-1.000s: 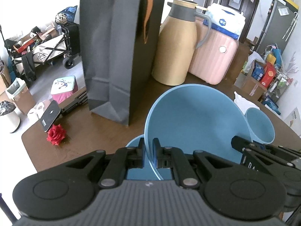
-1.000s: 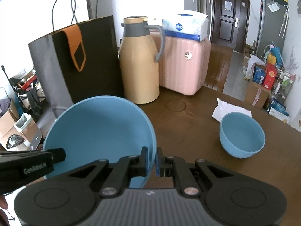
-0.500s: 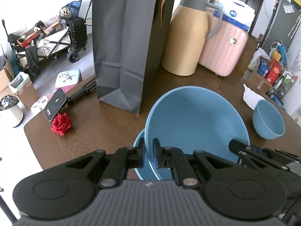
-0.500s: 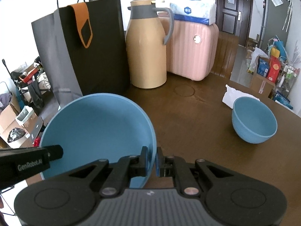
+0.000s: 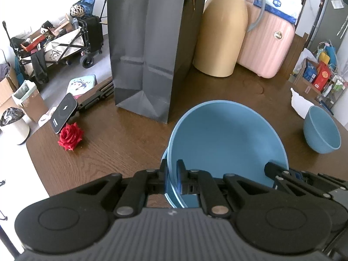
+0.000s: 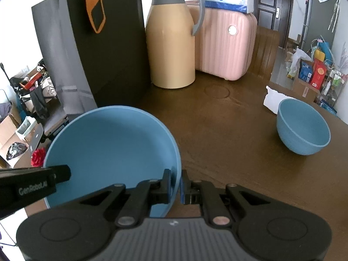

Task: Organize plates and bowls
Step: 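Lower the second bowl into the first bowl with both grippers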

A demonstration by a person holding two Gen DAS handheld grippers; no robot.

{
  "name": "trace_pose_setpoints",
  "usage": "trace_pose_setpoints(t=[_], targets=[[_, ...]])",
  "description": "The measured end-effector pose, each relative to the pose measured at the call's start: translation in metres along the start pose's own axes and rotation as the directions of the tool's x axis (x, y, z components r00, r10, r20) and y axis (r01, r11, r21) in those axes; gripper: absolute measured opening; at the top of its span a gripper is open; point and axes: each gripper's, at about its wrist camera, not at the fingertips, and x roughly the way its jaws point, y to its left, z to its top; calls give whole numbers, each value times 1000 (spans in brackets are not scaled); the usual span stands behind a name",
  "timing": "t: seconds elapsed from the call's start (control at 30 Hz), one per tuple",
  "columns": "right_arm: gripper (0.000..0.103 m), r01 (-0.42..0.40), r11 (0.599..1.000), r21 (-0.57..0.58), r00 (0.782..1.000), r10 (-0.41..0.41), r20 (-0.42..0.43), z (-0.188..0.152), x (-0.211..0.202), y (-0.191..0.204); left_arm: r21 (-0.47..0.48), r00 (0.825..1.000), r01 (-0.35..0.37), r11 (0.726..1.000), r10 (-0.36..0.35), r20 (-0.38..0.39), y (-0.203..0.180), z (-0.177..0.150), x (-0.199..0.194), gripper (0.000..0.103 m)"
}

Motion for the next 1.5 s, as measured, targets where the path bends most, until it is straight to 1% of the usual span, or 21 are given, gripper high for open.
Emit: trace_pose_setpoints(t=[0.33,0.7,1.3,1.5], targets=[[8,30,999,-21,1000,-30,-6,-5,15,7,17,1000,-6,1000,7,-17,1,-7,16,9],[8,69,995,-72,997,-68,23,-13,19,17,26,1000,-12,1000,13,-23,3,-11,27,9],[9,83,993,-90,997,-82,12,-16,29,19,40,999,-19,999,21,-30,3,-16,36,9],[10,81,994,-77,997,-81,13,-17,30,18,52,1000,-10,999,11,-20,2,-18,36,13]])
